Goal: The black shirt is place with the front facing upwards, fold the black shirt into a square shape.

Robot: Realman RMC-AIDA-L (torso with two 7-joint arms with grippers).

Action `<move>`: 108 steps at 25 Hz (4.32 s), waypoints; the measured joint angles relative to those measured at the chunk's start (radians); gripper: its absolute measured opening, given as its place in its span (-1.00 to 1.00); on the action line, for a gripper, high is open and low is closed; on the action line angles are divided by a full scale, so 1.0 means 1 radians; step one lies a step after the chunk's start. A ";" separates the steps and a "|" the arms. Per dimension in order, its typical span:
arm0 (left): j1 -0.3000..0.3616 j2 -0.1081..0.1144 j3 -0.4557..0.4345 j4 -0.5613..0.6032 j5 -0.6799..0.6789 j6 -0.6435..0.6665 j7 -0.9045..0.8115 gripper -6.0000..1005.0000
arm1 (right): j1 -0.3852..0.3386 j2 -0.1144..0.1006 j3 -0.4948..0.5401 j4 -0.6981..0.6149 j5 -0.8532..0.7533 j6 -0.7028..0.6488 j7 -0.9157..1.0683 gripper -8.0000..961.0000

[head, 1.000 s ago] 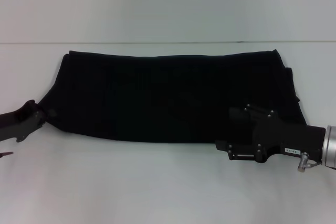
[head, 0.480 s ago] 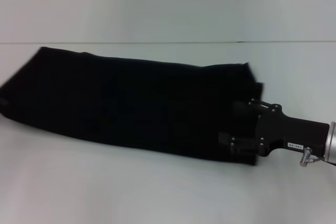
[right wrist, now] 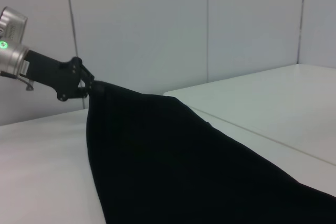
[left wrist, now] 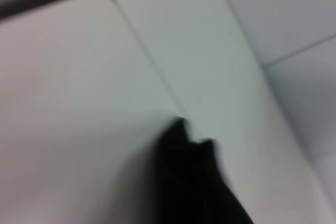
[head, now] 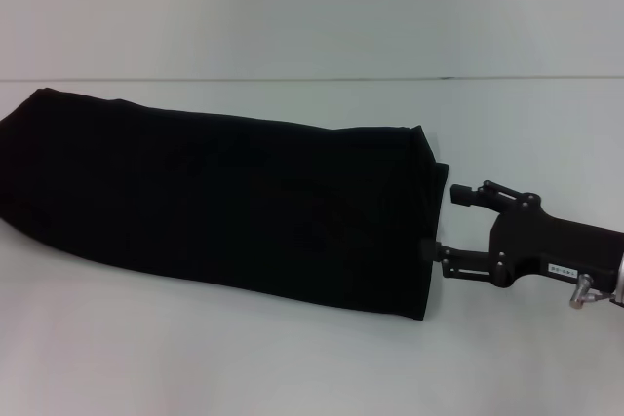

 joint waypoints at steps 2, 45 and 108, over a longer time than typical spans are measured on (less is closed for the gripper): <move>-0.012 0.000 0.001 0.000 -0.026 0.046 0.001 -0.98 | -0.008 -0.002 0.010 -0.002 0.000 0.001 0.000 0.96; -0.303 -0.248 0.260 -0.365 -0.171 0.304 0.264 -0.98 | 0.125 0.013 0.062 0.147 0.000 0.352 -0.049 0.96; -0.145 -0.117 0.337 -0.191 -0.232 0.046 0.225 0.79 | -0.022 0.002 -0.008 0.137 0.123 0.292 -0.070 0.96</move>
